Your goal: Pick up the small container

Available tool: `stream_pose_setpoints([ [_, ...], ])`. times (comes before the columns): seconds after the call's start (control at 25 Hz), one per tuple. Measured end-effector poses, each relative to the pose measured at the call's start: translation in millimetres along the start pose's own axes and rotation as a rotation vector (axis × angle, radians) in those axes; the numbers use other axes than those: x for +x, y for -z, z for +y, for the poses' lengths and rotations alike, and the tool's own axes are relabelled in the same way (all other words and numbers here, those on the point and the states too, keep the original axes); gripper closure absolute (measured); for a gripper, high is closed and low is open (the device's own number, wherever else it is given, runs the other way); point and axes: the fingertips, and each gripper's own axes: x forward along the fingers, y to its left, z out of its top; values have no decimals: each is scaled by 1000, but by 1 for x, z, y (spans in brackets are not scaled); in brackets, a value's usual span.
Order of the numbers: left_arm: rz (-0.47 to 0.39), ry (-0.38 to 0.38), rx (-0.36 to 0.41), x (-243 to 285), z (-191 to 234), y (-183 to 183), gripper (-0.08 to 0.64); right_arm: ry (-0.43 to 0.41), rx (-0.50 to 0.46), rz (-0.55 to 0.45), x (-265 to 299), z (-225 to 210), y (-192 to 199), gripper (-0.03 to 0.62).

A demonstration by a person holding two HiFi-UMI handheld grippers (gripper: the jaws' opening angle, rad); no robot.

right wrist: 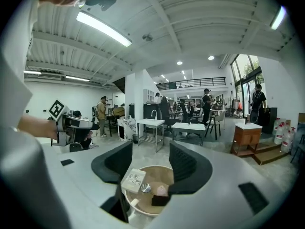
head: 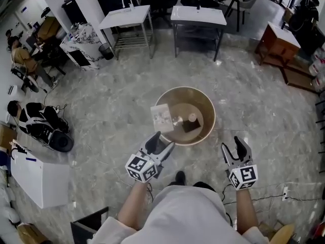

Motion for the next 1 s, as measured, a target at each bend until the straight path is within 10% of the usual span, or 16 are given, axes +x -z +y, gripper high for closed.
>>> stream_pose_setpoints([
  [1.0, 69, -62, -35, 154, 58, 2, 247, -118, 10, 101, 133, -113, 23, 336],
])
